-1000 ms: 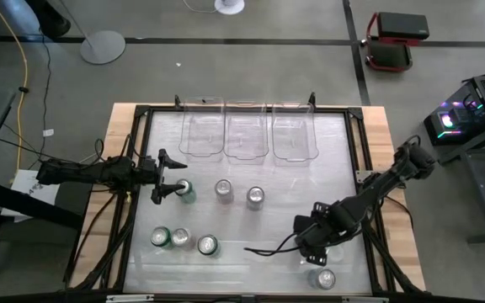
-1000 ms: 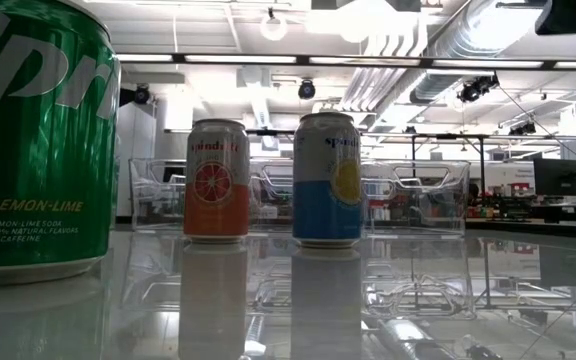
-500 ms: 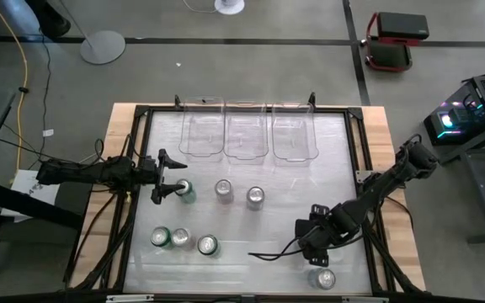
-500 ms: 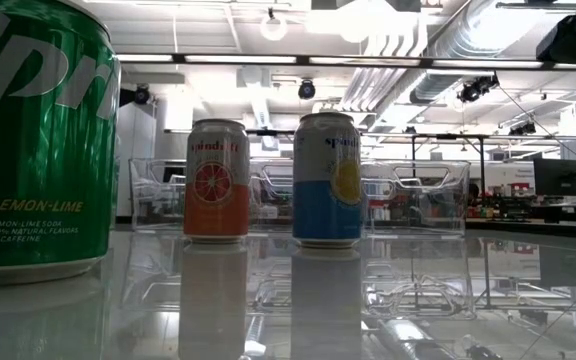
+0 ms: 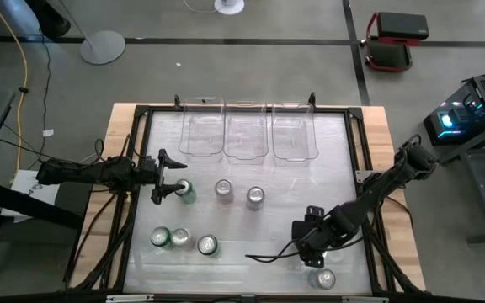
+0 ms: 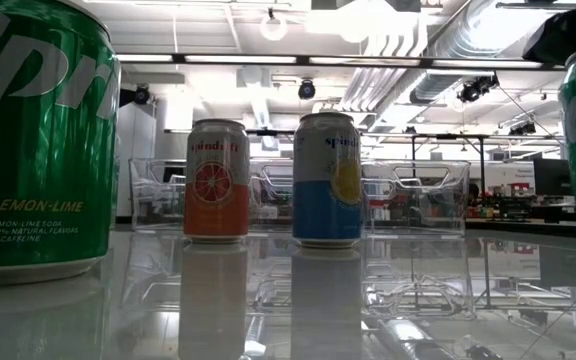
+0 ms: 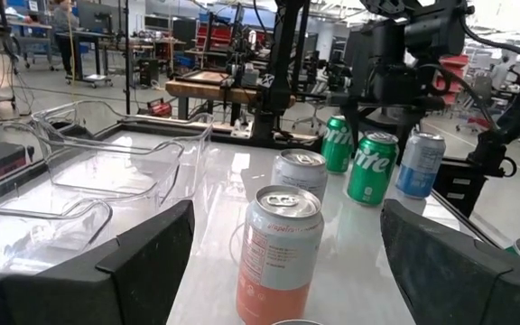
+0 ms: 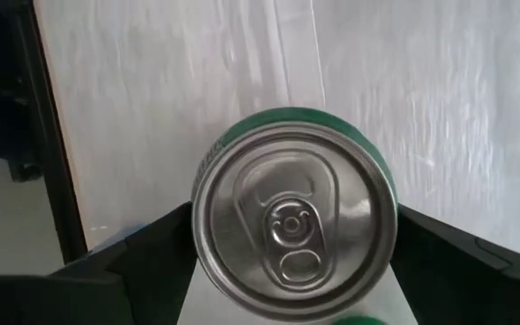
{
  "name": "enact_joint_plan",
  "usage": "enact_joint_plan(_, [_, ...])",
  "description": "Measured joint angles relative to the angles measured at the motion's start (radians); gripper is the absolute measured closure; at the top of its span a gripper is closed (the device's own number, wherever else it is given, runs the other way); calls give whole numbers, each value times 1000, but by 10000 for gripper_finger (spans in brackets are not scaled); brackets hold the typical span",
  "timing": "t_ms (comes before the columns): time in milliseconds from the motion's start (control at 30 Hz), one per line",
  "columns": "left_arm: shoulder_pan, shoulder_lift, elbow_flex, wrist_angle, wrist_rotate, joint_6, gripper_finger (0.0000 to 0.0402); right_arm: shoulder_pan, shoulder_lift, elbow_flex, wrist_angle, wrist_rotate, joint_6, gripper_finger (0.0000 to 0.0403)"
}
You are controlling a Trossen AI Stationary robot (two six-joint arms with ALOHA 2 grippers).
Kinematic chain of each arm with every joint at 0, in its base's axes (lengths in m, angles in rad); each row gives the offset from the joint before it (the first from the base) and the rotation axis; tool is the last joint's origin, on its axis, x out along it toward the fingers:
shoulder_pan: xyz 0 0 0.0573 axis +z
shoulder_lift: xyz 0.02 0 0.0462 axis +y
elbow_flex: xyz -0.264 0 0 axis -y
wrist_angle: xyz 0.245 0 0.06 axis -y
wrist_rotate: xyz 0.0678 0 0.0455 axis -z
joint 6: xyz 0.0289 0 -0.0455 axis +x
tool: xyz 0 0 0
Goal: Sort soda cans
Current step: Put green soda can into the right transparent bin
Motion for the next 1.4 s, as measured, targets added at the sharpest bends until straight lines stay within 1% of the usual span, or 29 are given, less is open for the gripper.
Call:
enact_joint_plan(367, [0, 0, 0, 0, 0, 0, 71, -32, 3, -2, -1, -62, 33, 79])
enact_joint_plan(500, [0, 0, 0, 0, 0, 0, 71, -41, 8, -6, -1, -10, 27, 57])
enact_joint_plan(633, [0, 0, 0, 0, 0, 0, 71, -47, 13, -8, -9, 1, -40, 42])
enact_joint_plan(867, [0, 0, 0, 0, 0, -5, 71, -46, 34, -6, 15, -38, -120, 41])
enact_joint_plan(1167, [0, 0, 0, 0, 0, -27, 71, -44, 47, -5, 33, -72, -119, 41])
enact_joint_plan(1267, [0, 0, 0, 0, 0, -27, 71, -46, 47, -5, 22, -117, -111, 41])
enact_joint_plan(1400, [0, 0, 0, 0, 0, -27, 71, -59, 46, -4, -2, -185, -40, 53])
